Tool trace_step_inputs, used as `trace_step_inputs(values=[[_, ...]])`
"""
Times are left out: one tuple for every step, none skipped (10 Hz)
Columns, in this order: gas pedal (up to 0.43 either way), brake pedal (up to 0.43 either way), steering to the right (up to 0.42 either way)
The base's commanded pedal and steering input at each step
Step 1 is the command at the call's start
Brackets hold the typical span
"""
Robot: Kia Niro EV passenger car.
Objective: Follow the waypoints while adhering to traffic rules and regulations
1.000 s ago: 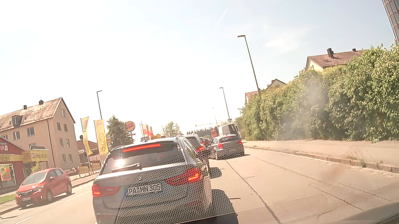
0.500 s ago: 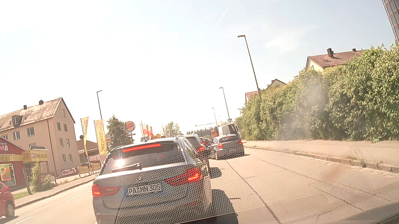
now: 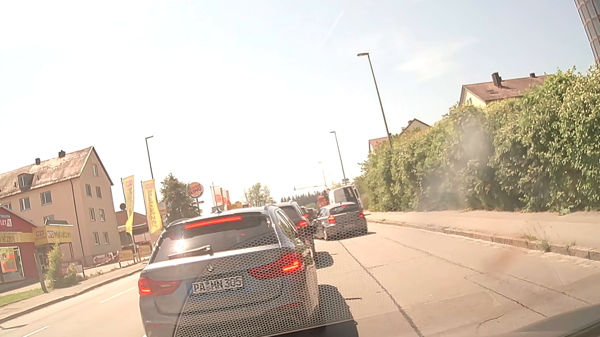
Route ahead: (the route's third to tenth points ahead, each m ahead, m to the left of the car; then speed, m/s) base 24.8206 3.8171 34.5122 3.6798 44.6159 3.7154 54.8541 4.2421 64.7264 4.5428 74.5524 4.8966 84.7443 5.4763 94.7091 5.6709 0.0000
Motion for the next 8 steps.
trace_step_inputs(values=[[0.000, 0.354, -0.009], [0.000, 0.354, -0.009], [0.000, 0.354, -0.009], [0.000, 0.360, -0.009], [0.000, 0.360, -0.009], [0.000, 0.360, -0.009], [0.000, 0.360, -0.009], [0.000, 0.360, -0.009]])
